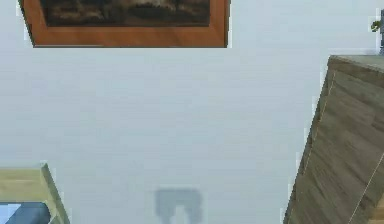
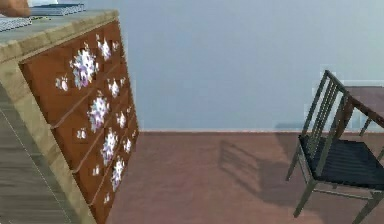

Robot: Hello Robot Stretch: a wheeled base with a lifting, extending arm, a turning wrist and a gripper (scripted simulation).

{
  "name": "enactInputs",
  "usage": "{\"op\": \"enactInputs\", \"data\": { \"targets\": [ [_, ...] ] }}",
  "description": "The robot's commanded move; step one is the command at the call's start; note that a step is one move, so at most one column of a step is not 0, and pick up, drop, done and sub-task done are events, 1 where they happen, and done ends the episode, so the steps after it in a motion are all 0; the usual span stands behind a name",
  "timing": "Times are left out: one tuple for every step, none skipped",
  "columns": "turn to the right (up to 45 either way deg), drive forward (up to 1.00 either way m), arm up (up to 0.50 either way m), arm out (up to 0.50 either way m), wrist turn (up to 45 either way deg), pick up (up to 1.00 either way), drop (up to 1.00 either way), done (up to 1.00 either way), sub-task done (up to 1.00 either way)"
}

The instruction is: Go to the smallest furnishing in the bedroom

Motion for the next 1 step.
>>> {"op": "enactInputs", "data": {
  "targets": [
    [0.0,0.20,0.00,0.00,0.0,0.00,0.00,0.00,0.00]
  ]
}}
